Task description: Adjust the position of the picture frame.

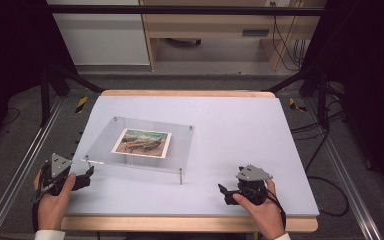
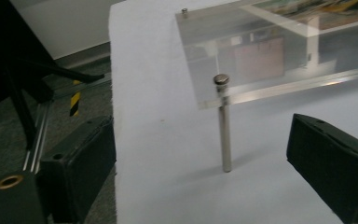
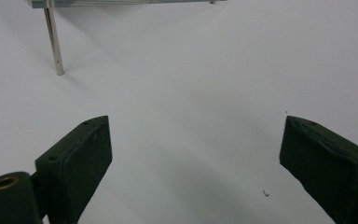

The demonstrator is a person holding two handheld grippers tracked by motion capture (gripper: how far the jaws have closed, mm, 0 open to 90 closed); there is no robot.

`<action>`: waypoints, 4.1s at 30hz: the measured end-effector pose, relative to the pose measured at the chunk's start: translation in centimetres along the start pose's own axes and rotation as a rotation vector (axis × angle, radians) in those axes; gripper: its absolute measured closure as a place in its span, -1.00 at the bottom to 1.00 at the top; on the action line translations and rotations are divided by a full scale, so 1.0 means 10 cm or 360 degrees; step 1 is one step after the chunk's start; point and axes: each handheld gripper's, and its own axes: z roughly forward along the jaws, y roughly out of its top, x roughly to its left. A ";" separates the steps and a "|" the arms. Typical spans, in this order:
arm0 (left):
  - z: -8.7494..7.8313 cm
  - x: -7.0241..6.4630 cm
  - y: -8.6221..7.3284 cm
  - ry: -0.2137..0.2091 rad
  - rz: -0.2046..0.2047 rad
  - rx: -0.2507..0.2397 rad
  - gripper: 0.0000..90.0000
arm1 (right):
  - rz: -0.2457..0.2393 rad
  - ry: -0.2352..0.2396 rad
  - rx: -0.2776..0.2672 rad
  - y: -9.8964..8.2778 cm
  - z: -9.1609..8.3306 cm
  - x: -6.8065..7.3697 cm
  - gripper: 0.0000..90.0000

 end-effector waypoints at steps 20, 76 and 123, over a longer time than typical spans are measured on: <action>0.01 0.01 0.00 -0.0109 -0.0112 -0.0079 -0.85 | -0.0098 0.0146 -0.0055 0.08 0.21 0.39 -0.38; 0.06 0.06 0.01 -0.0238 -0.0239 -0.0049 -0.16 | 0.0203 0.0527 -0.0106 0.54 0.91 0.70 0.89; 0.28 0.10 0.14 -0.0438 -0.0430 -0.0211 0.86 | 0.0298 0.0474 -0.0279 0.63 0.98 0.64 0.79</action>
